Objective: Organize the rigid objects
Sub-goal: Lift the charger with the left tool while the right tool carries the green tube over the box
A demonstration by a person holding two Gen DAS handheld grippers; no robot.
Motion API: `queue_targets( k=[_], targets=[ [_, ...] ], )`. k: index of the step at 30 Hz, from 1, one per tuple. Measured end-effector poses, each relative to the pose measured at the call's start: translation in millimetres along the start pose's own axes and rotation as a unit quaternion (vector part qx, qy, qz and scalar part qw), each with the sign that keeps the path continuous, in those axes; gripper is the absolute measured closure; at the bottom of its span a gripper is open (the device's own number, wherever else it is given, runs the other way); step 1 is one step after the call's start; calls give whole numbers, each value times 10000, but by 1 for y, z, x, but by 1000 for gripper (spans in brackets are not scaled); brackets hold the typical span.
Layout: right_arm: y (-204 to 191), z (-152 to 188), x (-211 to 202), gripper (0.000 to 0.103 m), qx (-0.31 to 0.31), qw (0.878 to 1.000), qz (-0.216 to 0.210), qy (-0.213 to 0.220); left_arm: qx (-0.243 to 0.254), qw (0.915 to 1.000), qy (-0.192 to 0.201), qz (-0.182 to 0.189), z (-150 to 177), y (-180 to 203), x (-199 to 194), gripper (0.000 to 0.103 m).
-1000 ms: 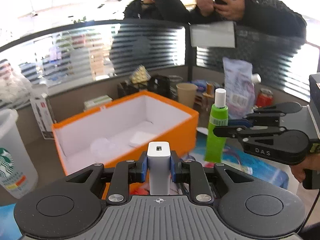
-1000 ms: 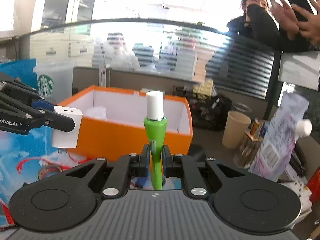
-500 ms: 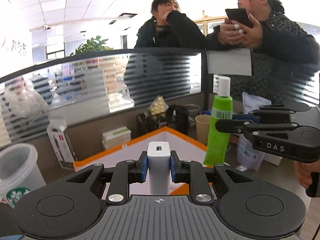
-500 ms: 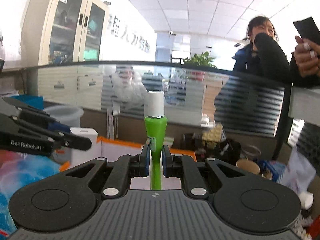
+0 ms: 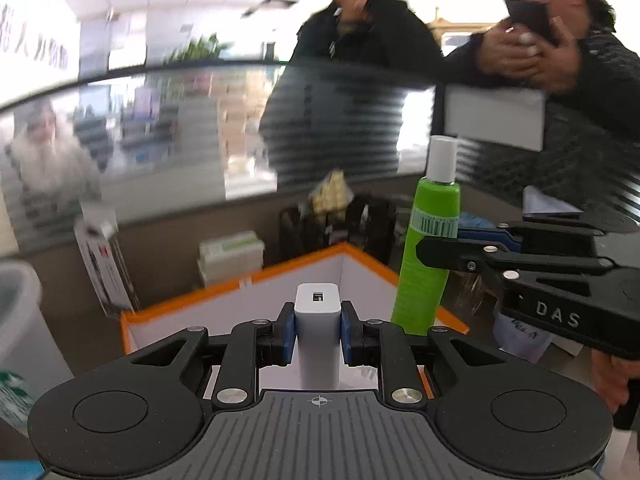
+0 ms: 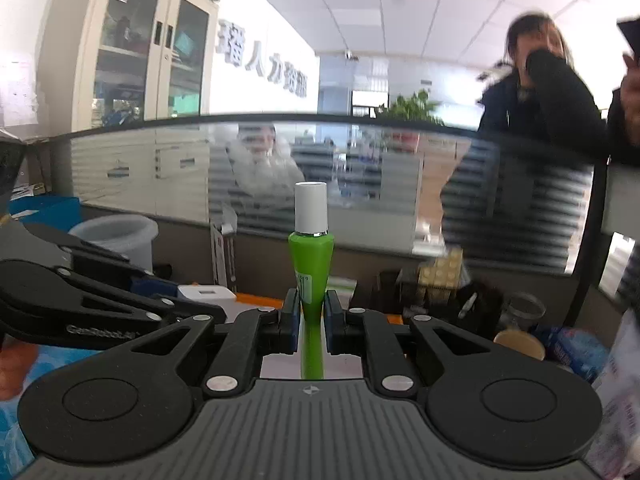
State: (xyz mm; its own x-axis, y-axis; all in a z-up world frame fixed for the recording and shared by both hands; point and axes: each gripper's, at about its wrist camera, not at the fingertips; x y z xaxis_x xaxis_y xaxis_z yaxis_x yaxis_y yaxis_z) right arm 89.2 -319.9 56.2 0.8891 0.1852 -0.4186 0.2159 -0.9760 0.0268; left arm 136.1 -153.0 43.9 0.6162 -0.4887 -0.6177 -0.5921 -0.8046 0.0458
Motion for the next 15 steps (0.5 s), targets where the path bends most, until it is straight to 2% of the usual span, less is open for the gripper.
queue_targets(
  k=[4, 15],
  targets=[
    [6, 8, 22, 92, 123, 9995, -35, -281, -380, 9978, -547, -5, 3, -6, 35, 83],
    [14, 22, 82, 92, 306, 9918, -340, -1193, -637, 9943, -827, -192, 11, -12, 74, 83]
  ],
)
Point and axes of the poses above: each gripper's, at about its wrist camera, not at the fingertips, and x roughly the way its jaws point, y to its right, z to its underside, and after that the axes turned 8 degrees about -y, right-handed
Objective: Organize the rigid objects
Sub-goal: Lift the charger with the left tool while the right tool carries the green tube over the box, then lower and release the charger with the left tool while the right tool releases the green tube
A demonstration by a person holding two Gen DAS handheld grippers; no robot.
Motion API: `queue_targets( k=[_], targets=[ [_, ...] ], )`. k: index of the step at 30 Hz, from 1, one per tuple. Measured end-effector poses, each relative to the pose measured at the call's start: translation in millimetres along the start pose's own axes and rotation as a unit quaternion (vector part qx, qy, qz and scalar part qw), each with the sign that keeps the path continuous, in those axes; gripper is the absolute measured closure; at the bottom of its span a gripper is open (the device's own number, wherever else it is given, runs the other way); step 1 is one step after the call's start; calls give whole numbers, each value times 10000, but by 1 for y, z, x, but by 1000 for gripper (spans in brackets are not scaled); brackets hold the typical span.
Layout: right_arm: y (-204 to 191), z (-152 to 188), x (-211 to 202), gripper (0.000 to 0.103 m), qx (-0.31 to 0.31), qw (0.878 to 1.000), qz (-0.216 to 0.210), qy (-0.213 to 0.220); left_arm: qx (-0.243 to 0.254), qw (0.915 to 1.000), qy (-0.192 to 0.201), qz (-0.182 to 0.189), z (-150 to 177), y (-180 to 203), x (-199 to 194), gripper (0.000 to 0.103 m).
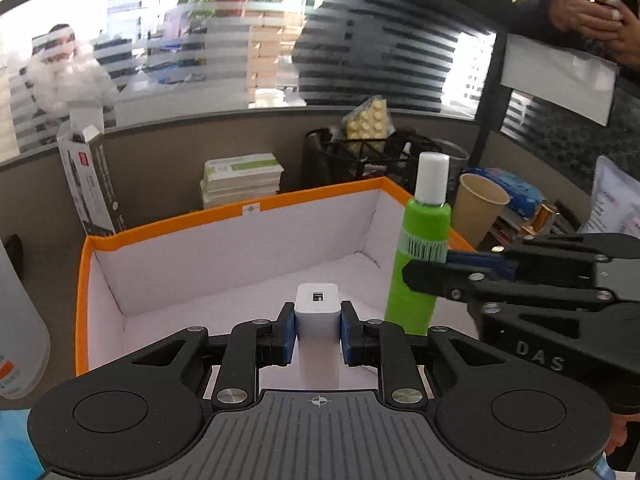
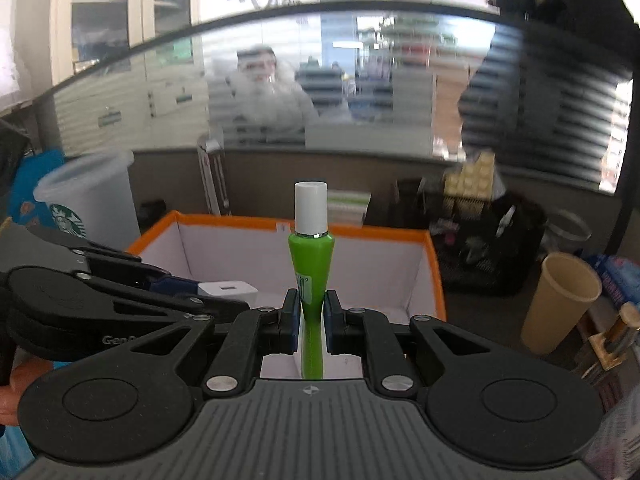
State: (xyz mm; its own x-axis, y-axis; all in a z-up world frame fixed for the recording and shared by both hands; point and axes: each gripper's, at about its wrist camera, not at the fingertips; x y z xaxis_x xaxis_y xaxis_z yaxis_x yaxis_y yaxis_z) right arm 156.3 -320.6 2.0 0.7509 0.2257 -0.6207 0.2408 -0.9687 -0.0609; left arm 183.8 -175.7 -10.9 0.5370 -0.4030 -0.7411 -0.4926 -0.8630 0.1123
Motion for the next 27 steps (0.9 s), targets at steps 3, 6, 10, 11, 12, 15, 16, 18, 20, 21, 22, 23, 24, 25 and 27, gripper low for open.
queue_targets(
  k=[3, 6, 10, 11, 12, 15, 16, 18, 20, 21, 22, 23, 24, 25, 27],
  targets=[
    [5, -4, 15, 92, 4, 9996, -60, -273, -58, 10000, -56, -54, -2, -4, 7, 83],
    [7, -7, 27, 92, 18, 9983, -191, -549, -79, 9999, -110, -88, -3, -6, 10, 83],
    [11, -15, 39, 92, 82, 9966, -300, -767, -103, 9997, -171, -163, -4, -7, 16, 83],
    [13, -18, 41, 92, 133, 9958, -372, -825, -127, 9996, -190, -153, -4, -7, 17, 83],
    [16, -21, 44, 92, 202, 9950, -424, -877, -157, 9995, -214, -148, -4, -8, 19, 83],
    [17, -27, 52, 92, 207, 9940, -403, -993, -192, 9993, -265, -180, -5, -7, 23, 83],
    [18, -29, 54, 92, 234, 9936, -403, -1032, -204, 9992, -288, -211, -6, -7, 25, 83],
    [19, -33, 61, 92, 244, 9925, -399, -1130, -236, 9988, -336, -257, -7, -6, 28, 83],
    [22, -35, 66, 92, 297, 9910, -428, -1229, -267, 9985, -372, -286, -9, -6, 32, 83],
    [23, -36, 69, 92, 314, 9904, -436, -1276, -260, 9984, -392, -306, -9, -5, 34, 83],
    [24, -36, 72, 92, 334, 9899, -437, -1310, -269, 9982, -422, -344, -9, -5, 35, 83],
    [25, -36, 75, 92, 319, 9889, -440, -1384, -280, 9979, -445, -374, -9, -4, 37, 83],
    [25, -36, 78, 92, 326, 9879, -458, -1445, -281, 9978, -457, -401, -9, -4, 38, 83],
    [27, -35, 82, 92, 357, 9867, -480, -1511, -280, 9976, -460, -444, -10, -3, 39, 83],
    [27, -33, 88, 92, 350, 9844, -459, -1662, -258, 9971, -494, -521, -11, -1, 40, 83]
  ],
)
Point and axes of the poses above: each gripper's, at about its wrist camera, not at the fingertips, and x roughly the way its jaws point, y to its right, z to its underside, and after that the axes turned 8 degrees about -y, right-handed
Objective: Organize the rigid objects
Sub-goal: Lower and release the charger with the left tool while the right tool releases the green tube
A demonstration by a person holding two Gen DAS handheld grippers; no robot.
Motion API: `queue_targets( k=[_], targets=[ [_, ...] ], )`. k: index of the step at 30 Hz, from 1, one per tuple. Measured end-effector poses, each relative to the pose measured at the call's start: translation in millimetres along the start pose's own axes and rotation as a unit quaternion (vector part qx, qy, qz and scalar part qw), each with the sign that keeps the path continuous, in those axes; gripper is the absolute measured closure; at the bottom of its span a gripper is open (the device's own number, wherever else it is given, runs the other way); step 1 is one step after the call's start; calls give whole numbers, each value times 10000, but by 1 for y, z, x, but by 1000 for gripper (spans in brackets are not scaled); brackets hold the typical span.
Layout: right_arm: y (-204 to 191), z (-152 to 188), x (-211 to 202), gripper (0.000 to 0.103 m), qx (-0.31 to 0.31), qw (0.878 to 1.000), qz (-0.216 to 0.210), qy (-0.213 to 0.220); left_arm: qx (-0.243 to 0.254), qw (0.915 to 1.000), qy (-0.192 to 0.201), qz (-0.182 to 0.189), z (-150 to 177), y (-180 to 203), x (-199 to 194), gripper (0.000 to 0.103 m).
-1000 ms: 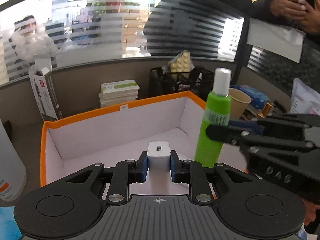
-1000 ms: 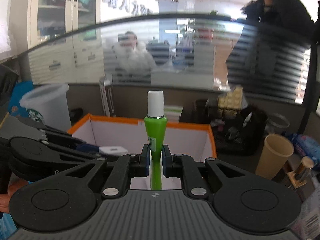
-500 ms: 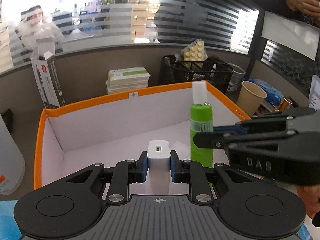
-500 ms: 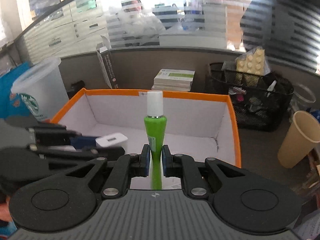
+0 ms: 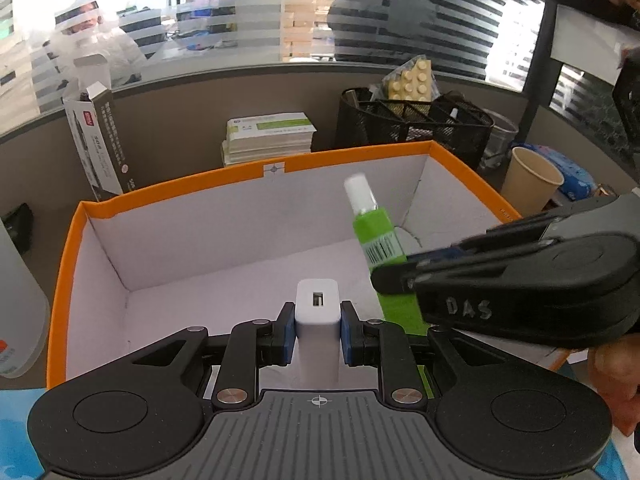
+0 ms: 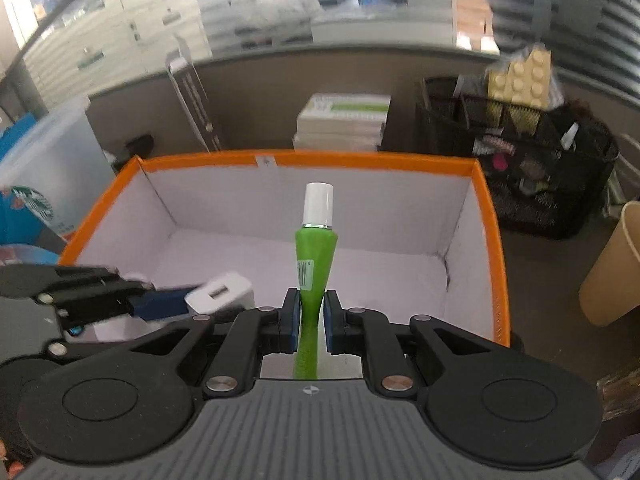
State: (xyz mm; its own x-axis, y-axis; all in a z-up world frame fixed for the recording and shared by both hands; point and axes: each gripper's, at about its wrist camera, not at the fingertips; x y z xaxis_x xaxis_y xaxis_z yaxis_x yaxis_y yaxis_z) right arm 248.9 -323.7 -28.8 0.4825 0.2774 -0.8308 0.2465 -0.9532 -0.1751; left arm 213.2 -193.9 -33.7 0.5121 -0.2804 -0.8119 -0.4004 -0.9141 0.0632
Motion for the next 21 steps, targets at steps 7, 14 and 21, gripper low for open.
queue_targets(
  k=[7, 14, 21],
  targets=[
    [9, 1, 7, 91, 150, 9997, 18, -192, 43, 9999, -36, -97, -2, 8, 6, 81],
    [13, 0, 12, 87, 252, 9990, 110, -343, 139, 9998, -59, -133, -3, 14, 13, 77],
    [13, 0, 12, 87, 226, 9989, 308, -284, 130, 9989, 58, -441, -4, 12, 13, 42]
  ],
)
Point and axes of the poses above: each gripper's, at about its wrist camera, not at the fingertips, and x roughly the way its jaws point, y to its right, z to its underside, and after that the axes turned 8 degrees about -y, right-handed
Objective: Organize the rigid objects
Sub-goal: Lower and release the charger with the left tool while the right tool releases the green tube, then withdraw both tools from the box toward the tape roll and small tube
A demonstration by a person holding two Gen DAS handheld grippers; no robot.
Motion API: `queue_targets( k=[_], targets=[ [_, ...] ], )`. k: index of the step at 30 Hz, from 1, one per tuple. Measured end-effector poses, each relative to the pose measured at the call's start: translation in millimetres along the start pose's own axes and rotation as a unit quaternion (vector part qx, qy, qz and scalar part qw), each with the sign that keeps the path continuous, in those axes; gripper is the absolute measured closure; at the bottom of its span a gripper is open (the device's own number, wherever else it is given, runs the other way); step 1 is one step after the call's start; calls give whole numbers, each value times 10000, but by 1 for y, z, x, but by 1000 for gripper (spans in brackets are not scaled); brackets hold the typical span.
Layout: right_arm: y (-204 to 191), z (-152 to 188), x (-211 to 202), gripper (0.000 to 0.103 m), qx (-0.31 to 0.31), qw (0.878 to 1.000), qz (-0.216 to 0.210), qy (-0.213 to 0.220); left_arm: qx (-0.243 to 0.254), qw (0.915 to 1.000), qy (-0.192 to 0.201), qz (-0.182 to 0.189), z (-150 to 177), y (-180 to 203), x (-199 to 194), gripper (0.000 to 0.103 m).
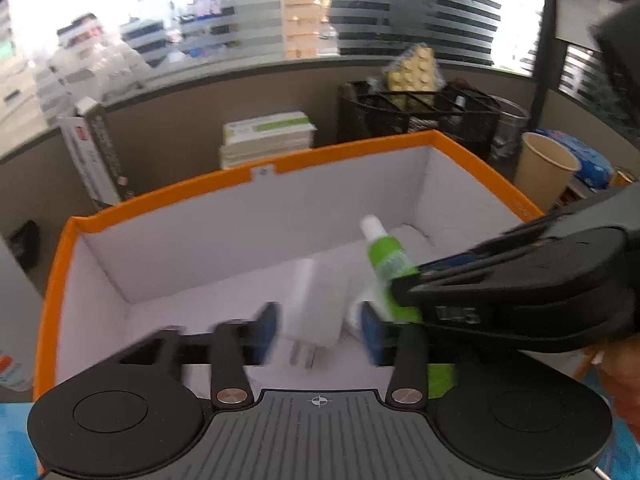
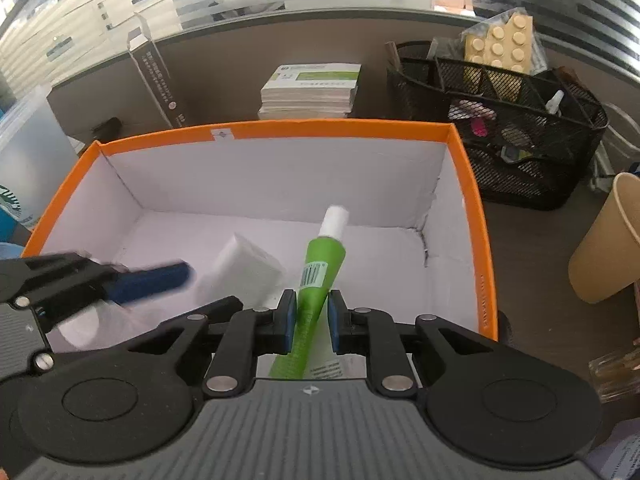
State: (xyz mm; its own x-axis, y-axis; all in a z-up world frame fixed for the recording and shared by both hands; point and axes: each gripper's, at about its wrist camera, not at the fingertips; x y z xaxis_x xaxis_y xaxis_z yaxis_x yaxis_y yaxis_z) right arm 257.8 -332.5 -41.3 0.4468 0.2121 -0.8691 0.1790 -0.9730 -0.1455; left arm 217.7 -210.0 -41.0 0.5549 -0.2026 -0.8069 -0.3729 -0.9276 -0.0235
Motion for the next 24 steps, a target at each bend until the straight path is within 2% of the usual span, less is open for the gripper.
queue_targets(
  k=[1, 3, 5, 14, 15, 17, 21, 24],
  targets=[
    [0, 0, -1, 87, -12, 10000, 45, 32, -52, 10000, 32, -35, 0, -3, -2, 30],
    [1, 0, -8, 86, -14, 9999, 75, 128, -104, 9998, 137, 39, -1, -7, -8, 23],
    [0, 0, -15, 82, -37, 9997, 136, 207, -75, 9997, 220, -40, -2, -7, -17, 14],
    [-2, 9, -54, 79, 27, 9974, 245, 673, 11, 9976, 679, -99, 0, -10, -66, 8],
    [-3, 12, -61, 77, 15, 9969, 234, 753, 21, 9969, 777, -103, 2, -11, -75, 8],
    [-7, 19, -77, 57, -65, 9950, 261, 964, 30, 9952, 976, -118, 6, -15, -92, 3],
    [-21, 53, -116, 53, -366, 9869, 451, 1505, 154, 9883, 1497, -241, 34, -27, -134, 0],
    [-29, 91, -138, 49, -578, 9798, 474, 1856, 302, 9851, 1671, -286, 64, -33, -153, 0]
  ],
)
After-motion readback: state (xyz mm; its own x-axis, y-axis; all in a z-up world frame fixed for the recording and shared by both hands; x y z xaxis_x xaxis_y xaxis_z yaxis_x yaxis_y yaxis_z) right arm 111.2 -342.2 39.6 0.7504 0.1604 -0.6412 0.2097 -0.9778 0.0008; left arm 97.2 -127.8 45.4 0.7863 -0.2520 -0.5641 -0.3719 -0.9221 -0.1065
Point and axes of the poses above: each gripper's, at about its wrist camera, not at the fingertips, and x roughly the way its jaws point, y to its right, z to its underside, and after that the axes turned 8 degrees about -y, right-handed
